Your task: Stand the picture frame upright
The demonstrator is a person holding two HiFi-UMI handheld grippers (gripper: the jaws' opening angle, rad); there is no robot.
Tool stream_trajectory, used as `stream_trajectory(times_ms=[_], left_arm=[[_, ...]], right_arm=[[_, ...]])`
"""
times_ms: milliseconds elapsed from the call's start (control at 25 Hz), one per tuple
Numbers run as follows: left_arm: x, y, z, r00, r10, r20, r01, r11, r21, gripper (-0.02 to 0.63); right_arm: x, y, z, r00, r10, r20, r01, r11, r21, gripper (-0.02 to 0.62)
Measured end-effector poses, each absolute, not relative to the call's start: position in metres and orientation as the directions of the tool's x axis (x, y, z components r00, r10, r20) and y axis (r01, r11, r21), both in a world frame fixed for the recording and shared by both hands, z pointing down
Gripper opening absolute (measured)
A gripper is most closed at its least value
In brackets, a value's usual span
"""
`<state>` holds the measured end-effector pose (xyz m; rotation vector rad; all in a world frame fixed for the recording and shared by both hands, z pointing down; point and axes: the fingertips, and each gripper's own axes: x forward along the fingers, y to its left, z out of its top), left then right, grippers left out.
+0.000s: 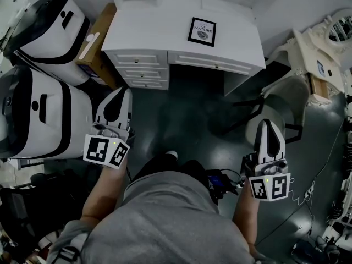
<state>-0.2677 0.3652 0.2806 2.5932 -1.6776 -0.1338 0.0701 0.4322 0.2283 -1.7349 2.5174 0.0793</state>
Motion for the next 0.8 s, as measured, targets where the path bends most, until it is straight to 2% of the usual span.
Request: stream_trajectory(times_ms=[520, 800], left_arm=[[-0.272, 0.343, 0.292, 0.395, -0.919, -0.025, -0.912, -0.395, 0.110, 0.006], [-0.264, 0.318, 0.293, 0.353, -0.935, -0.027, -0.927, -0.353, 0.123, 0.006]], right_arm=[[0.083, 0.400, 0.223, -0.327, -0.941, -0.093, -0.945, 0.327, 0.010, 0.026], [0.091, 0.358, 0.223, -0.375, -0.922, -0.097, -0.927, 0.376, 0.012, 0.026]])
